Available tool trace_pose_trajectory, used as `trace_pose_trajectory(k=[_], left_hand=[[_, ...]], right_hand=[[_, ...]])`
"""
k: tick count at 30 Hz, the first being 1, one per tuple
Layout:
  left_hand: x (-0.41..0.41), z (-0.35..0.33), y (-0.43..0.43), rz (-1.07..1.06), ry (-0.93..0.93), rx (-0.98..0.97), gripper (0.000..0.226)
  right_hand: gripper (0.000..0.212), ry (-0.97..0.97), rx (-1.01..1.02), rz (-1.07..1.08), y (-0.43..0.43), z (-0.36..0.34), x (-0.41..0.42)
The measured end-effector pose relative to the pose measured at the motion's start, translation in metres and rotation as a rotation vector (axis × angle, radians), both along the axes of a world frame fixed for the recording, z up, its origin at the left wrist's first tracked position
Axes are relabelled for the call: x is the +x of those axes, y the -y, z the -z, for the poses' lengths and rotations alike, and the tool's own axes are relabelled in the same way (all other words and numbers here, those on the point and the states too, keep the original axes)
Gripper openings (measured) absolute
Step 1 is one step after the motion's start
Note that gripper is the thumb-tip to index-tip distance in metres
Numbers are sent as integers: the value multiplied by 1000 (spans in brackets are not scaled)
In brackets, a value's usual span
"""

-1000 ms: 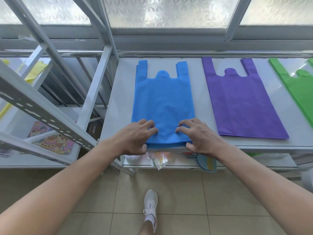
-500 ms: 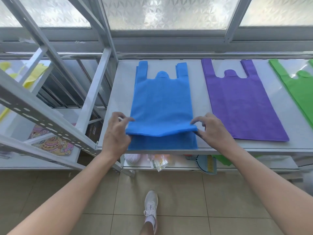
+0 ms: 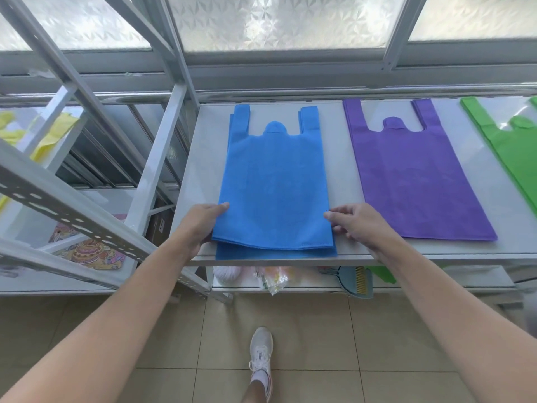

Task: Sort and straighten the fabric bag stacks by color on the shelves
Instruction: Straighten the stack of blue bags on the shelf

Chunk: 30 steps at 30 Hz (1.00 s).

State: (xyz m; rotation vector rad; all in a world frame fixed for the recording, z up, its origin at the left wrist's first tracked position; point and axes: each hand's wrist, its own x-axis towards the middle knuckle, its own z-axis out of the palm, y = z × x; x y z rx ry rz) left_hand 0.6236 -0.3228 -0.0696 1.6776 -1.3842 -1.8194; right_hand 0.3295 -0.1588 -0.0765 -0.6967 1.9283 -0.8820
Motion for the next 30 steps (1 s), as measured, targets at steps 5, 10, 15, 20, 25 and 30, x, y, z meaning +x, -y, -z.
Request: trace_pose_trajectory(k=[5, 10, 15, 20, 25, 30], left_hand=[[0, 0, 0, 63, 66, -70, 21], [1, -2, -8, 151, 89, -135, 20], [-4, -3, -13, 184, 182, -237, 20], [-3, -5, -11, 180, 220, -235, 22], [-10, -8, -17, 282, 401, -414, 27], [-26, -11, -31, 329, 666, -616, 30]], right_hand=[[23, -81, 30, -14, 7, 2, 7], [12, -241, 42, -61, 6, -1, 9], [11, -317, 83, -112, 7, -1, 11], [14, -352, 94, -126, 7, -2, 14], [18, -405, 116, -123, 8, -5, 19], [16, -488, 141, -141, 16, -10, 27]])
